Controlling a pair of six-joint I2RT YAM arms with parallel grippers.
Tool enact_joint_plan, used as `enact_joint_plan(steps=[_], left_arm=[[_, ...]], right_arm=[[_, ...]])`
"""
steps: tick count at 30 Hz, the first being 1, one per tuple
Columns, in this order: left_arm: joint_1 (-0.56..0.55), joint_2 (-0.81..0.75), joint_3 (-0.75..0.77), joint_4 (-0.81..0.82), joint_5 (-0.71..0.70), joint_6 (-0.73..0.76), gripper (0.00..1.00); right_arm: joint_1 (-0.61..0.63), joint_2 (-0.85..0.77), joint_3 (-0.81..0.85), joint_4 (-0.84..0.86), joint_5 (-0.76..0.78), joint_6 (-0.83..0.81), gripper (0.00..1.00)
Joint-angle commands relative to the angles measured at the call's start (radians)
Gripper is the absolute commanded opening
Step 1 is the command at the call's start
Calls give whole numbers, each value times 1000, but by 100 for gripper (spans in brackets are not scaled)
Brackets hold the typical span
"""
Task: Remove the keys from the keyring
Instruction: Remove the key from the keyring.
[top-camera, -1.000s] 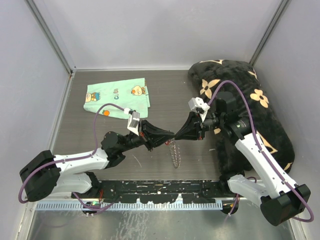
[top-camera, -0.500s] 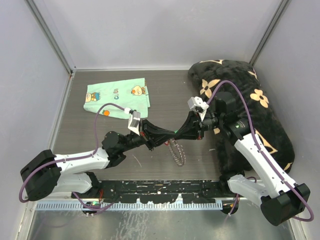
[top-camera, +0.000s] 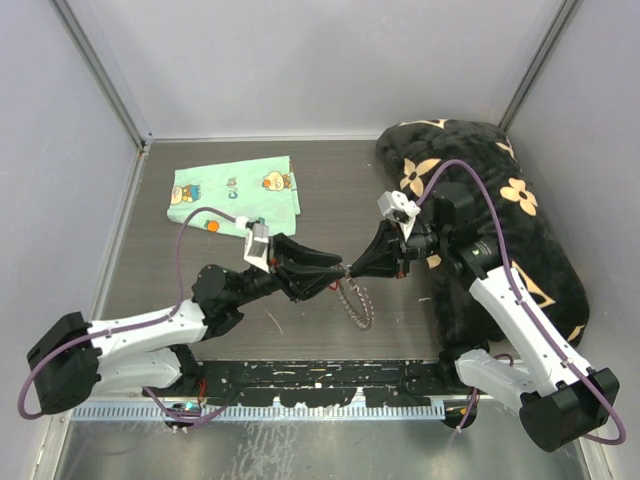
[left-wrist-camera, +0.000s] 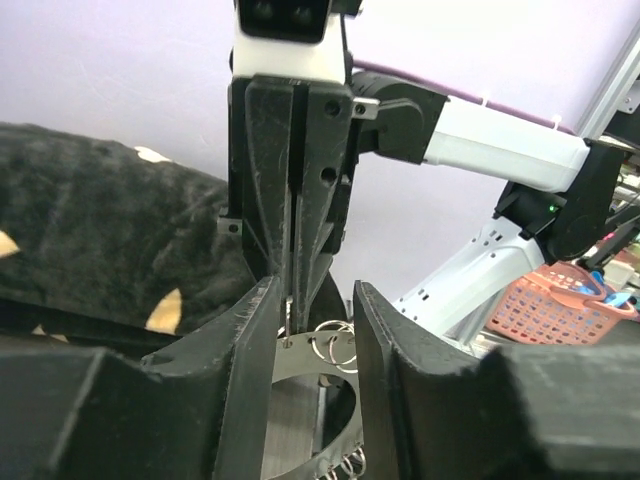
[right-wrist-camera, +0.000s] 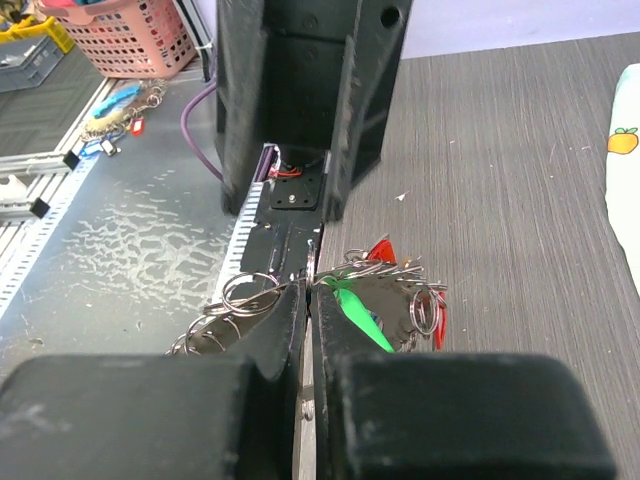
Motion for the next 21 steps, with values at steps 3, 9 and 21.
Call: enact_joint_plan(steps=[3,9,21], left_arm=[[-2,-215,35,-350,-49,132,50],[-2,-401,179,-962,-44,239,64],[-1,-325,57,-548,-10,346,61]], right_arm=[[-11,-5,10,-28,34,-113,1],[58,96,248,-549,355,-608,1],[299,310,680,-1075,930,-814,1]])
